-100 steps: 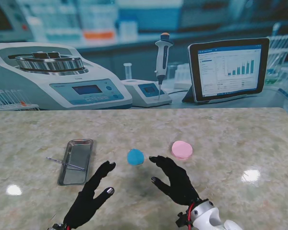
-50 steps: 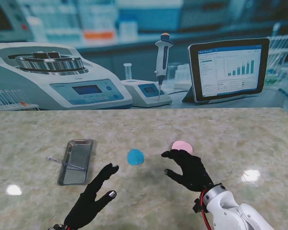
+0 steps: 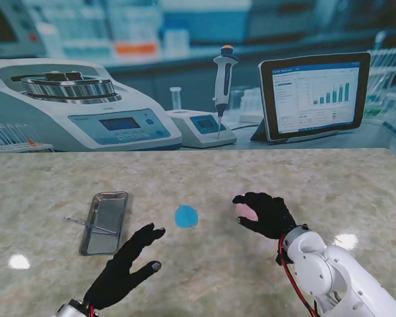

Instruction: Line a culture dish with filter paper and press it flat with a glass rod

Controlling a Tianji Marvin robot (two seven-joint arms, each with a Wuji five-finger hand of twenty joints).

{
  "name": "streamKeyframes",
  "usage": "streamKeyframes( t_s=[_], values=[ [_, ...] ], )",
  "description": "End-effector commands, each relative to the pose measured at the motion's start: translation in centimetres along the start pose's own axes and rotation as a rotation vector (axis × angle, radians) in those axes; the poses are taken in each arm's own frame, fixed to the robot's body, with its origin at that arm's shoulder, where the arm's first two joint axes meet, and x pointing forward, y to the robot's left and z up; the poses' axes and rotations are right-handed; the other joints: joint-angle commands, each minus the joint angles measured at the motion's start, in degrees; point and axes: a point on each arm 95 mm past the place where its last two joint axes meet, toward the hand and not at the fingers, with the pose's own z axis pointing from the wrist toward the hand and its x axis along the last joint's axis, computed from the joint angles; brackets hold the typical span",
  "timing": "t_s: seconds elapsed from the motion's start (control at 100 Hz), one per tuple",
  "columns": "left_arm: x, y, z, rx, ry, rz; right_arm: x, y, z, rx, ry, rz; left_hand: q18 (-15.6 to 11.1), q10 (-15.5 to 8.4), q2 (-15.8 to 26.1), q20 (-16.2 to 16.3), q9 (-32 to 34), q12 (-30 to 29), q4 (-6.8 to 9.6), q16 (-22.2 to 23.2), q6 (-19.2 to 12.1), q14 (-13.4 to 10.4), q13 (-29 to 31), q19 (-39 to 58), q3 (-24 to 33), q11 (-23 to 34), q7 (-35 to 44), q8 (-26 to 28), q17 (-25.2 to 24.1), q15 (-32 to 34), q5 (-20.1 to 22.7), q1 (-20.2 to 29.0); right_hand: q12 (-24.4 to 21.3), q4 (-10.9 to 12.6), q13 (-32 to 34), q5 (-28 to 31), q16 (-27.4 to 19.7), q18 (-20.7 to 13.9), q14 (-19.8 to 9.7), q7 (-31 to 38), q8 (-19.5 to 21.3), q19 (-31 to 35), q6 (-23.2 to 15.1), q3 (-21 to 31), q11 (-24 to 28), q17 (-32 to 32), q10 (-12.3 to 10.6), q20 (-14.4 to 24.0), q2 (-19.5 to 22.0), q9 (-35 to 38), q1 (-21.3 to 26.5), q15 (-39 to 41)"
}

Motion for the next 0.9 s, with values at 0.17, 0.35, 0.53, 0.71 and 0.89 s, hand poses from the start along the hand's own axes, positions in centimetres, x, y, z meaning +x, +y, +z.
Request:
streamKeyframes(
  t_s=[0.17, 0.35, 0.53, 0.71, 0.89],
  values=[
    [-0.2, -0.3, 0.1, -0.020, -0.005, 0.029, -0.9, 0.1, 1.9, 0.024, -0.033, -0.070, -0.2, -1.1, 1.5, 0.7, -0.6, 2.2, 0.53, 0.8, -0.6, 0.0, -1.5, -1.8, -1.1, 0.5, 0.7, 0.5, -0.4, 0.5, 0.5, 0.6, -0.3, 1.1, 0.0, -2.7, 0.4, 2.9, 3.3, 0.4, -0.4, 2.6, -3.6, 1.7, -2.5, 0.3, -1.0, 0.2, -3.3, -0.2, -0.5, 1.3],
    [-0.2, -0.4, 0.0, -0.021, -0.008, 0.039, -1.7, -0.3, 3.4, 0.019, -0.034, -0.136, -0.2, -1.1, 1.4, 0.6, -0.6, 2.2, 0.52, 0.9, -0.6, 0.1, -1.5, -1.9, -1.1, 0.6, 0.7, 0.5, -0.3, 0.5, 0.6, 0.6, 1.7, 0.2, 1.4, -2.7, 1.0, 5.9, 6.8, 1.4, 1.0, 6.6, -5.7, 3.6, -0.7, 2.6, -1.0, 0.5, -6.6, 0.0, -2.3, 2.8],
    [-0.3, -0.4, 0.0, -0.021, -0.010, 0.040, -2.0, -0.7, 4.4, 0.047, -0.030, -0.170, -0.2, -1.1, 1.5, 0.6, -0.6, 2.2, 0.52, 0.9, -0.6, 0.1, -1.5, -1.9, -1.1, 0.6, 0.7, 0.5, -0.3, 0.5, 0.6, 0.7, 1.4, -2.3, 1.1, -3.7, 1.0, 8.4, 7.9, -0.7, 2.4, 7.5, -6.3, 5.7, -3.4, 2.3, -0.9, -0.5, -9.0, -0.4, -5.7, 2.6],
    [-0.3, -0.5, 0.0, -0.018, -0.007, 0.039, -2.3, -0.8, 5.3, 0.077, -0.022, -0.218, -0.2, -1.1, 1.5, 0.6, -0.6, 2.2, 0.51, 0.9, -0.6, 0.1, -1.5, -1.9, -1.1, 0.6, 0.6, 0.5, -0.3, 0.5, 0.5, 0.6, 0.4, -3.6, -0.3, -3.5, -0.5, 11.3, 10.2, -6.9, 3.7, 7.1, -6.3, 7.5, -9.4, 2.7, -0.6, -2.2, -13.5, -1.0, -9.0, 0.6],
    [-0.3, -0.6, 0.0, -0.021, -0.008, 0.041, -2.8, -0.7, 6.2, 0.111, -0.015, -0.251, -0.2, -1.1, 1.5, 0.5, -0.6, 2.1, 0.51, 0.9, -0.6, 0.1, -1.5, -1.9, -1.1, 0.6, 0.6, 0.5, -0.3, 0.5, 0.5, 0.7, 0.6, -4.4, -1.1, -2.7, -1.4, 12.3, 10.9, -10.7, 4.8, 6.1, -5.6, 9.0, -12.1, 2.3, -0.1, -3.9, -17.1, -1.7, -10.8, -0.2]
  ],
)
